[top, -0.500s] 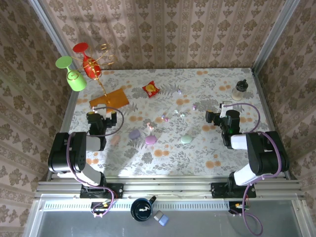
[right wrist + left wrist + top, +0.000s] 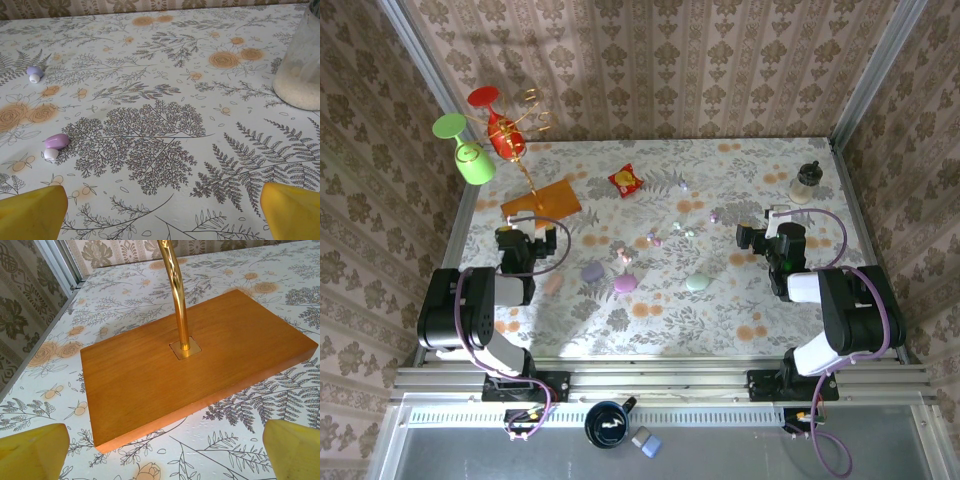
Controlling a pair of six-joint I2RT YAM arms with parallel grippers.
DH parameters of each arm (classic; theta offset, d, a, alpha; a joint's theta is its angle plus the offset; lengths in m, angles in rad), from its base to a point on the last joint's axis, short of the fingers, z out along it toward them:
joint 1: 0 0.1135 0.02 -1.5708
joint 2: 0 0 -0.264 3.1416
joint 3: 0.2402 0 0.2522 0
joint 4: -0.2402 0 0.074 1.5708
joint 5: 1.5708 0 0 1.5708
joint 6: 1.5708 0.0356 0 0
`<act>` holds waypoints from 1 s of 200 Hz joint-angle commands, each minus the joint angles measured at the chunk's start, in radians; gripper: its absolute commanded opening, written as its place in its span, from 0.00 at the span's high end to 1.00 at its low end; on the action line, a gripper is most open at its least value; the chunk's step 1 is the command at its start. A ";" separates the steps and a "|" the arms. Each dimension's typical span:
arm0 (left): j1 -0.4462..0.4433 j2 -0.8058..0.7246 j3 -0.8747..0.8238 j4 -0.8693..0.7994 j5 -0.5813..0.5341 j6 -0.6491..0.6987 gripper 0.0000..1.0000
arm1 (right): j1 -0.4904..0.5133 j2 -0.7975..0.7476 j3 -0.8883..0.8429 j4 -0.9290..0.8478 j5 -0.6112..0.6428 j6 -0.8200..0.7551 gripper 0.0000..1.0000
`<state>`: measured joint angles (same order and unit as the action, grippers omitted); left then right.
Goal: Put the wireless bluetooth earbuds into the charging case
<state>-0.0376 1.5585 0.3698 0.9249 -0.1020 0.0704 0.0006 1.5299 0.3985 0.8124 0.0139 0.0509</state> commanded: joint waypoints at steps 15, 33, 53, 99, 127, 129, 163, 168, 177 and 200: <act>0.003 0.000 0.015 0.011 0.002 -0.011 0.00 | 0.003 -0.001 0.013 0.030 0.001 -0.019 0.00; 0.004 -0.001 0.015 0.008 0.004 -0.013 0.00 | 0.002 -0.001 0.015 0.028 -0.001 -0.019 0.00; 0.004 -0.002 0.014 0.011 0.005 -0.012 0.00 | 0.002 -0.001 0.014 0.029 0.001 -0.019 0.00; -0.018 -0.113 -0.011 -0.036 -0.032 0.003 0.00 | 0.005 -0.099 0.025 -0.071 0.051 -0.003 0.00; -0.039 -0.272 -0.006 -0.181 -0.048 0.010 0.00 | 0.014 -0.224 0.039 -0.218 0.063 0.009 0.00; -0.042 -0.280 -0.005 -0.190 -0.048 0.012 0.00 | 0.014 -0.232 0.041 -0.224 0.063 0.009 0.00; -0.113 -0.442 0.035 -0.377 -0.038 0.047 0.00 | 0.049 -0.383 0.089 -0.477 0.062 0.075 0.00; -0.127 -0.461 0.043 -0.402 -0.036 0.051 0.00 | 0.055 -0.407 0.096 -0.513 0.057 0.090 0.00; -0.152 -0.493 0.058 -0.449 -0.031 0.052 0.00 | 0.064 -0.446 0.113 -0.584 0.041 0.122 0.00; -0.223 -0.551 0.123 -0.617 -0.021 0.022 0.00 | 0.095 -0.527 0.134 -0.703 -0.063 0.159 0.00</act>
<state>-0.2070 1.0649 0.4099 0.5304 -0.1352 0.0982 0.0658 1.0790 0.4969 0.3119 0.0345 0.1398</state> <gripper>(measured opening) 0.999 0.999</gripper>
